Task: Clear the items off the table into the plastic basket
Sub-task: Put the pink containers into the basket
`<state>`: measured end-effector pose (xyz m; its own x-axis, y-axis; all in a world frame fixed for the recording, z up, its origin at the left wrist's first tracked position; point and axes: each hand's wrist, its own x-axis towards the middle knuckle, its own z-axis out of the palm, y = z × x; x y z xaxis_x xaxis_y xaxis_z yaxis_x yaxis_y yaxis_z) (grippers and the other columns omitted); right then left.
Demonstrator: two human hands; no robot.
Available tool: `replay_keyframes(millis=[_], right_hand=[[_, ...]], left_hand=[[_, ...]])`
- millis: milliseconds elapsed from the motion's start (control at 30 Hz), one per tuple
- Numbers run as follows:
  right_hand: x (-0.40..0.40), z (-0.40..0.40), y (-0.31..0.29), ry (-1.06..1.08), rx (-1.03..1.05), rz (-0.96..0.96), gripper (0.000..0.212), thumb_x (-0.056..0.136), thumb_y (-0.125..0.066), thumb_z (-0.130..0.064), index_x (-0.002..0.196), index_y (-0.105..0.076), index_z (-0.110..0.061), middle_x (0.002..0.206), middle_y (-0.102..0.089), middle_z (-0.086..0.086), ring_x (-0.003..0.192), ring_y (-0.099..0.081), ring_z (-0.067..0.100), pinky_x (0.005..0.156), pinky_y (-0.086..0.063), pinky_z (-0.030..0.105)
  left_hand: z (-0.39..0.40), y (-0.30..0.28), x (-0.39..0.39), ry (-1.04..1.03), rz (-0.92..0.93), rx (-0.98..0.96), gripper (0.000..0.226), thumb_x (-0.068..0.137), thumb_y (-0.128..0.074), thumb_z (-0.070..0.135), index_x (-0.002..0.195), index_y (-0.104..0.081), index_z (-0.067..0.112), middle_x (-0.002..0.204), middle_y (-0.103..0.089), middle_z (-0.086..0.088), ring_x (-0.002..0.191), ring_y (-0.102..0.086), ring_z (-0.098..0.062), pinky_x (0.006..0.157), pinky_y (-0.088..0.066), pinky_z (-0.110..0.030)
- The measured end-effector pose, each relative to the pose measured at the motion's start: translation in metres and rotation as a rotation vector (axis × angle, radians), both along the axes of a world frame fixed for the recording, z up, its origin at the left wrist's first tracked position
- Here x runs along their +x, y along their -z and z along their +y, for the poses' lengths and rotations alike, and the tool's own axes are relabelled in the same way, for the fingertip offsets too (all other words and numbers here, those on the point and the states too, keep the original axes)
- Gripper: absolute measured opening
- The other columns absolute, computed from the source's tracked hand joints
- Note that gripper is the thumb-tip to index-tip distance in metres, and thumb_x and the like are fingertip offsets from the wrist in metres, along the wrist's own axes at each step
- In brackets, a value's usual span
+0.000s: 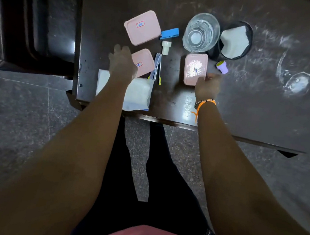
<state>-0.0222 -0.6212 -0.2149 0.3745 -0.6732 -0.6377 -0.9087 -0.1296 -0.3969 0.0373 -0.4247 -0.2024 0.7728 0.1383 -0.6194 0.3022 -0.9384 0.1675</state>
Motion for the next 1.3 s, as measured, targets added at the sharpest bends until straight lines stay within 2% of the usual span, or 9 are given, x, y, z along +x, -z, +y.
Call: replay_keyframes(millis=[133, 300, 400, 467, 567, 733, 967, 1067, 1300], right_hand=[[-0.001, -0.009, 0.007, 0.044, 0.13, 0.044, 0.022, 0.083, -0.048, 0.004, 0.094, -0.064, -0.006, 0.093, -0.059, 0.01, 0.089, -0.056, 0.024, 0.092, -0.051, 0.044], [-0.013, -0.001, -0.008, 0.176, 0.253, -0.015, 0.03, 0.085, -0.049, 0.007, 0.065, -0.05, -0.016, 0.087, -0.056, 0.017, 0.063, -0.054, 0.024, 0.086, -0.055, 0.049], [-0.023, 0.018, -0.03, 0.157, 0.316, -0.115, 0.01, 0.088, -0.051, 0.005, 0.086, -0.054, -0.004, 0.091, -0.055, 0.018, 0.081, -0.056, 0.025, 0.077, -0.056, 0.039], [-0.024, 0.036, -0.046, 0.139, 0.405, -0.199, 0.009, 0.091, -0.05, 0.004, 0.092, -0.053, -0.004, 0.091, -0.053, 0.016, 0.087, -0.054, 0.024, 0.072, -0.054, 0.028], [-0.017, 0.073, -0.072, 0.064, 0.569, -0.281, 0.013, 0.093, -0.048, 0.003, 0.09, -0.054, -0.008, 0.075, -0.047, 0.005, 0.075, -0.056, 0.015, 0.075, -0.053, 0.023], [0.017, 0.156, -0.105, -0.082, 0.833, -0.312, 0.021, 0.094, -0.048, 0.001, 0.083, -0.058, -0.014, 0.078, -0.051, 0.006, 0.066, -0.06, 0.003, 0.075, -0.057, 0.018], [0.073, 0.283, -0.134, -0.166, 0.958, -0.266, 0.024, 0.092, -0.049, 0.001, 0.073, -0.052, -0.014, 0.093, -0.053, 0.011, 0.091, -0.054, 0.023, 0.083, -0.054, 0.038], [0.098, 0.328, -0.149, -0.174, 1.028, -0.314, 0.027, 0.092, -0.048, 0.001, 0.069, -0.048, -0.013, 0.083, -0.054, 0.007, 0.078, -0.058, 0.014, 0.085, -0.053, 0.049], [0.163, 0.411, -0.159, -0.23, 1.016, -0.374, 0.031, 0.094, -0.048, -0.004, 0.066, -0.04, -0.015, 0.082, -0.05, 0.009, 0.088, -0.051, 0.025, 0.081, -0.054, 0.043]], left_hand=[[0.002, 0.001, -0.001, -0.073, -0.057, -0.077, 0.032, 0.087, -0.047, 0.001, 0.117, -0.059, 0.002, 0.13, -0.048, -0.021, 0.114, -0.053, -0.037, 0.097, -0.04, -0.035], [0.006, -0.011, -0.007, -0.231, -0.12, -0.224, 0.029, 0.089, -0.043, 0.0, 0.109, -0.064, 0.002, 0.121, -0.057, -0.02, 0.109, -0.057, -0.031, 0.082, -0.044, -0.03], [0.016, -0.023, -0.016, -0.311, -0.143, -0.295, 0.027, 0.087, -0.046, 0.0, 0.105, -0.066, 0.007, 0.115, -0.061, -0.016, 0.102, -0.06, -0.026, 0.072, -0.04, -0.019], [0.031, -0.031, -0.022, -0.409, -0.162, -0.365, 0.027, 0.085, -0.048, -0.002, 0.103, -0.066, 0.008, 0.108, -0.063, -0.016, 0.098, -0.061, -0.027, 0.08, -0.051, -0.028], [0.062, -0.047, -0.034, -0.606, -0.183, -0.49, 0.026, 0.084, -0.051, -0.002, 0.105, -0.063, 0.009, 0.1, -0.062, -0.015, 0.095, -0.062, -0.029, 0.085, -0.055, -0.046], [0.132, -0.078, -0.042, -0.898, -0.257, -0.657, 0.031, 0.082, -0.057, 0.0, 0.1, -0.062, 0.025, 0.081, -0.056, 0.007, 0.088, -0.06, -0.019, 0.08, -0.058, -0.038], [0.231, -0.12, -0.014, -0.974, -0.368, -0.902, 0.039, 0.087, -0.054, -0.003, 0.116, -0.06, 0.022, 0.099, -0.043, -0.012, 0.096, -0.054, -0.022, 0.078, -0.058, -0.025], [0.271, -0.137, 0.01, -0.943, -0.382, -0.982, 0.041, 0.089, -0.048, -0.007, 0.119, -0.057, 0.02, 0.091, -0.045, -0.007, 0.097, -0.053, -0.019, 0.078, -0.057, -0.024], [0.339, -0.16, 0.081, -1.042, -0.375, -0.996, 0.022, 0.094, -0.042, 0.004, 0.102, -0.06, 0.014, 0.082, -0.058, 0.004, 0.067, -0.062, 0.001, 0.061, -0.055, -0.014]])
